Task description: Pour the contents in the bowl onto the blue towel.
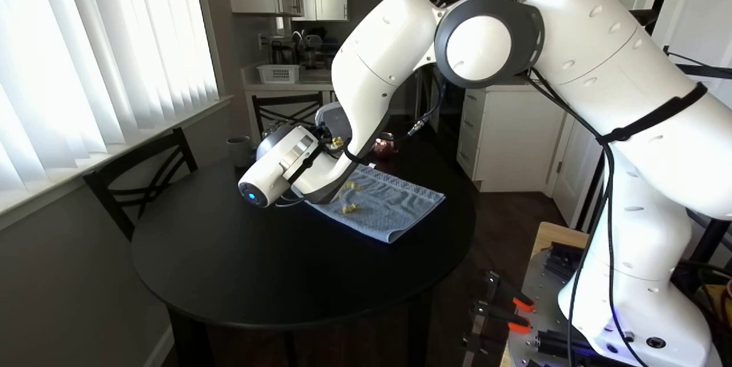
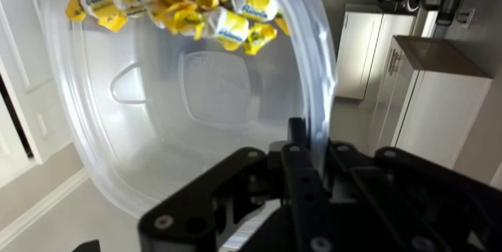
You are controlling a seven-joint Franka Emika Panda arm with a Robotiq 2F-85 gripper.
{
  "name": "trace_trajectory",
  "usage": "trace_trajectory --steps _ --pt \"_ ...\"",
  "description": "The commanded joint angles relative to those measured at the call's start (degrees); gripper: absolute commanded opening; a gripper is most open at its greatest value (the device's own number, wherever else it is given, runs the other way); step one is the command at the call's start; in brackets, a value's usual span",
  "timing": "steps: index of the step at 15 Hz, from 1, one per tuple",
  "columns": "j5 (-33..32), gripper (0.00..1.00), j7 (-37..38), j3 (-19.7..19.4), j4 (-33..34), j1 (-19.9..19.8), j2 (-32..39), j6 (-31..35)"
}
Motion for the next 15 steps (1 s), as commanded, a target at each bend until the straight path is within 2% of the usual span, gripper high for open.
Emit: trace_trajectory --steps 1,8,15 --pt "-6.25 0.01 -2.77 1.80 2.62 -2.82 3.36 -7.75" --pt "-9.85 0.01 -6.89 5.09 4.40 -5.60 6.93 -13.89" --pt "-10.51 0.01 -11.83 6.41 4.55 -6.12 7.29 -15.56"
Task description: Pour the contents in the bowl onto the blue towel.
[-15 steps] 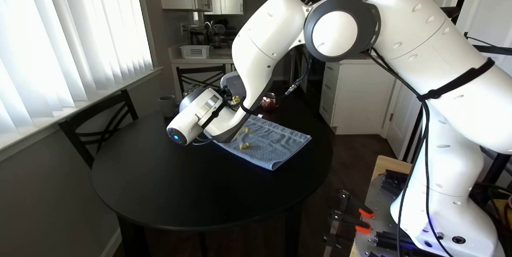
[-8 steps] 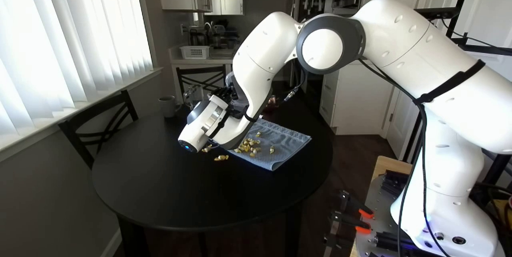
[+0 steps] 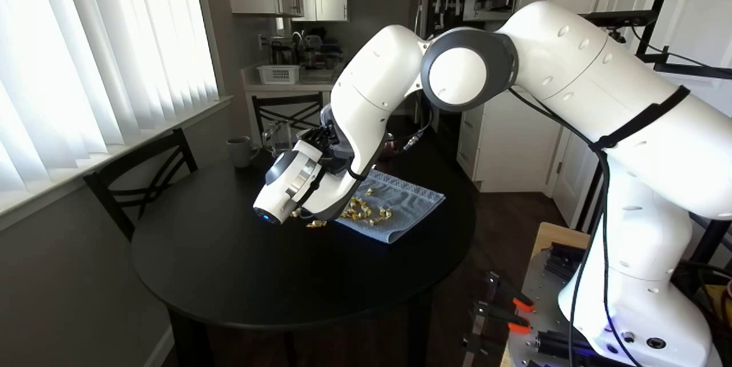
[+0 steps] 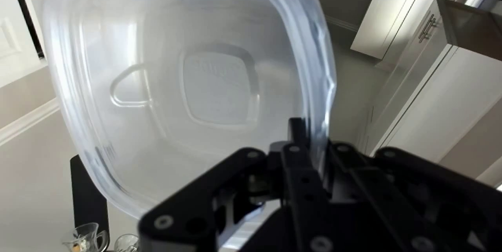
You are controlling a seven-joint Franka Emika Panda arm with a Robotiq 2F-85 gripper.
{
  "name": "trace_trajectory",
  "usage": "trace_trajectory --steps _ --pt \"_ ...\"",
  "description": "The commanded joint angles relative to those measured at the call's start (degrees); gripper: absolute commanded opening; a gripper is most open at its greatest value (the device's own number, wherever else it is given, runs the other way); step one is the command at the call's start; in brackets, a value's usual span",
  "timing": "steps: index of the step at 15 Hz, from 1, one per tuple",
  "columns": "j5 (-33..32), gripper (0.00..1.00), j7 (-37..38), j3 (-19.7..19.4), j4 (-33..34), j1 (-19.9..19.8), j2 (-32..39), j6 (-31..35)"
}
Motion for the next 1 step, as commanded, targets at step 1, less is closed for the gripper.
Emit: trace_trajectory --steps 1 --pt "-1.32 0.01 -4.63 1.69 0.61 -1.32 0.05 -1.79"
